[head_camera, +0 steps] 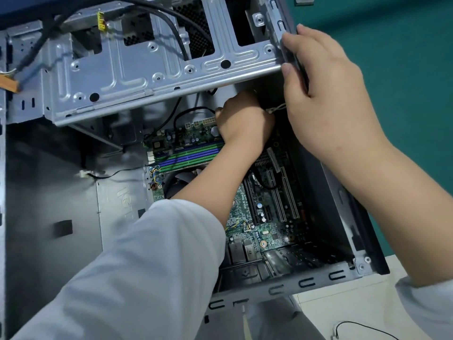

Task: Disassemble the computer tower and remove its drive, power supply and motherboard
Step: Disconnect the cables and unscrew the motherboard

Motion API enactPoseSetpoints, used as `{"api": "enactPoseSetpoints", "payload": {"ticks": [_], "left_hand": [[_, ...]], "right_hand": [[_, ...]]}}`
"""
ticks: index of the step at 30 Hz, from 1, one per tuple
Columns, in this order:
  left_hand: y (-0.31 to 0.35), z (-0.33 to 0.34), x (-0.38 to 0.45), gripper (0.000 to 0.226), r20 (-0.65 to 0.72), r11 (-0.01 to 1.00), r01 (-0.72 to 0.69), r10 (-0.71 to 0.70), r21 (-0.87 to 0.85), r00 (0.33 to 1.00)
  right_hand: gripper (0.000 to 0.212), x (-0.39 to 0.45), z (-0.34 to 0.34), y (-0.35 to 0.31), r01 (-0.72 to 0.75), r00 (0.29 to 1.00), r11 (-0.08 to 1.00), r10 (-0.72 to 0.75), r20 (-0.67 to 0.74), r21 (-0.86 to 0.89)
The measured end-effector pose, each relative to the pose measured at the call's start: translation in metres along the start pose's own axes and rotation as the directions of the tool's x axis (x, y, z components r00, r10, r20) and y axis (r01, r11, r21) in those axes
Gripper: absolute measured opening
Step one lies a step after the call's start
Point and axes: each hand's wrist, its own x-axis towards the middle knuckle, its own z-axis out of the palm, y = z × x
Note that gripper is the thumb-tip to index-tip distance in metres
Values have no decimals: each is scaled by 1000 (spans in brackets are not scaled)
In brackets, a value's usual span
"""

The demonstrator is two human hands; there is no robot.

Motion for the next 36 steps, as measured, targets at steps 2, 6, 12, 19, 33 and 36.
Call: {"api": "enactPoseSetpoints", "payload": {"ticks": [2,6,12,19,33,36], "left_hand": [[-4,2,-3,17,9,998,-51,50,25,999],[-7,3,-3,22,36,986,-147,144,75,989],[-11,2,4,22,86,953,-256,245,164,966],[-9,5,11,22,73,964,-189,179,188,981],[-15,11,11,21,2,929,-276,284,245,959],[-16,12,9,21,-35,929,-273,290,249,956]], "right_hand": [[41,0,0,0,1,1000,1000,-1,-1,-4],[41,0,0,1,0,1000,1000,0,-5,-6],[41,0,0,1,-1,1000,1000,1,-6,-7],[41,-1,0,0,-8,1000,1000,8,-4,15],[42,-2,0,1,-6,1000,1000,6,-5,28],[41,-1,0,1,-7,1000,999,7,-8,36]]}}
